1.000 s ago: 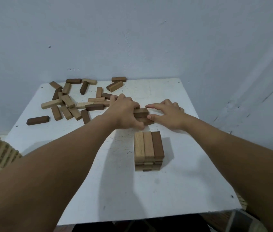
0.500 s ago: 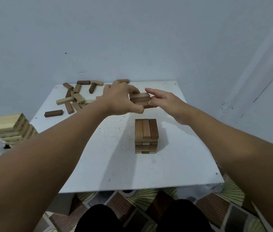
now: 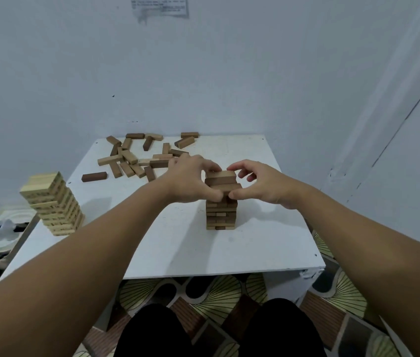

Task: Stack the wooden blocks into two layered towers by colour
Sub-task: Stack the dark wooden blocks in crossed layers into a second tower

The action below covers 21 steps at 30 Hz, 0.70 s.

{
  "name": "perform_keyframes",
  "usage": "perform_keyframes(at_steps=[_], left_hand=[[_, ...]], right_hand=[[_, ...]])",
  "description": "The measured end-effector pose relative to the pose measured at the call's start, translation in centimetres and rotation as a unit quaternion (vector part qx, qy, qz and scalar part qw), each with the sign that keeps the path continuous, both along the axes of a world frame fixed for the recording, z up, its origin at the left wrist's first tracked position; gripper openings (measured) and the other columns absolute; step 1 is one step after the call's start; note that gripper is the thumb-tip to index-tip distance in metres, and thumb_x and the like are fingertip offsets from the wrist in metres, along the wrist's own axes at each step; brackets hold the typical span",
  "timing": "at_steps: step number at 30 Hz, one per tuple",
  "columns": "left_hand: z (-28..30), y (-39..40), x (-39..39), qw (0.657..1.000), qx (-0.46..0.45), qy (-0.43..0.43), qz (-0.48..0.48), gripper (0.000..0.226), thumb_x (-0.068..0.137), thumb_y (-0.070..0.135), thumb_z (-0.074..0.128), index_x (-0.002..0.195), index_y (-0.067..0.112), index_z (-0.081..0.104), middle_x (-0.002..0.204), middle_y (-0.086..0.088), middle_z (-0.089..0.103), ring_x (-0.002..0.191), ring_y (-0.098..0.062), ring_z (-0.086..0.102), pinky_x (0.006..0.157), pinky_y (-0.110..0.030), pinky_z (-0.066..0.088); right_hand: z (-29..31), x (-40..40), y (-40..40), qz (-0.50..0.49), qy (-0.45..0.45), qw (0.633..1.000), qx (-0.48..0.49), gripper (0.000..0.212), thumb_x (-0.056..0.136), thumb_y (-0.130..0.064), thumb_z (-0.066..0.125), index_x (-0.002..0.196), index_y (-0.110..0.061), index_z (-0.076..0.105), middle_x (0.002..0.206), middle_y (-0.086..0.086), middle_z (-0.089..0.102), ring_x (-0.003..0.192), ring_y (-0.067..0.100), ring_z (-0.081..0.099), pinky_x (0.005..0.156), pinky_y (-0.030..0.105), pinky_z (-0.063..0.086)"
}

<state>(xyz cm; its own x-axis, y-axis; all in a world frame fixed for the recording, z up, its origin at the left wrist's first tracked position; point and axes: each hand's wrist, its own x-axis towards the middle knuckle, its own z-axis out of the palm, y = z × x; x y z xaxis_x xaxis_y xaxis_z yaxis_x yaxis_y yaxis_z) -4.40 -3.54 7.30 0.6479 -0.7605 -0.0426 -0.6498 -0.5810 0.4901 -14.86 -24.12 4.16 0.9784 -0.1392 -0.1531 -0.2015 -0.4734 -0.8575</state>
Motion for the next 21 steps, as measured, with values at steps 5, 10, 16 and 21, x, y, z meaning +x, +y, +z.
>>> perform_keyframes(at_steps=[5, 10, 16, 21], left_hand=[[-0.9, 0.2, -0.2, 1.000, 0.010, 0.029, 0.002, 0.080, 0.058, 0.056, 0.067, 0.135, 0.040, 0.061, 0.121, 0.013, 0.054, 0.129, -0.019, 0.031, 0.116, -0.048, 0.026], [-1.6, 0.3, 0.5, 0.999, 0.011, 0.047, 0.005, 0.082, 0.054, 0.059, 0.066, 0.134, 0.044, 0.060, 0.117, 0.018, 0.053, 0.129, -0.020, 0.030, 0.115, -0.051, 0.031], [-1.6, 0.5, 0.1, 0.997, 0.009, 0.078, 0.015, 0.083, 0.061, 0.055, 0.070, 0.141, 0.054, 0.050, 0.134, 0.014, 0.052, 0.133, -0.023, 0.032, 0.116, -0.054, 0.030], [-2.1, 2.6, -0.1, 0.980, -0.114, 0.151, 0.070, 0.097, 0.067, 0.049, 0.094, 0.149, 0.051, 0.042, 0.136, 0.016, 0.054, 0.131, -0.015, 0.042, 0.107, -0.043, 0.043]], right_hand=[[-1.2, -0.3, 0.4, -0.012, 0.000, 1.000, -0.011, 0.057, 0.069, -0.047, 0.087, 0.118, -0.055, 0.059, 0.128, -0.010, 0.048, 0.120, 0.010, 0.045, 0.088, 0.031, 0.045], [-1.7, -0.2, 0.7, -0.020, 0.000, 1.000, -0.012, 0.053, 0.078, -0.040, 0.088, 0.117, -0.056, 0.057, 0.128, -0.010, 0.045, 0.121, 0.009, 0.043, 0.089, 0.032, 0.045], [-1.7, -0.6, 0.7, -0.028, 0.005, 1.000, -0.011, 0.056, 0.077, -0.040, 0.089, 0.121, -0.054, 0.055, 0.129, -0.010, 0.043, 0.122, 0.009, 0.043, 0.087, 0.032, 0.046], [-1.6, -1.4, 0.7, -0.029, 0.016, 0.999, 0.006, 0.080, 0.074, -0.047, 0.091, 0.141, -0.054, 0.046, 0.138, -0.009, 0.040, 0.128, 0.013, 0.041, 0.096, 0.035, 0.044]])
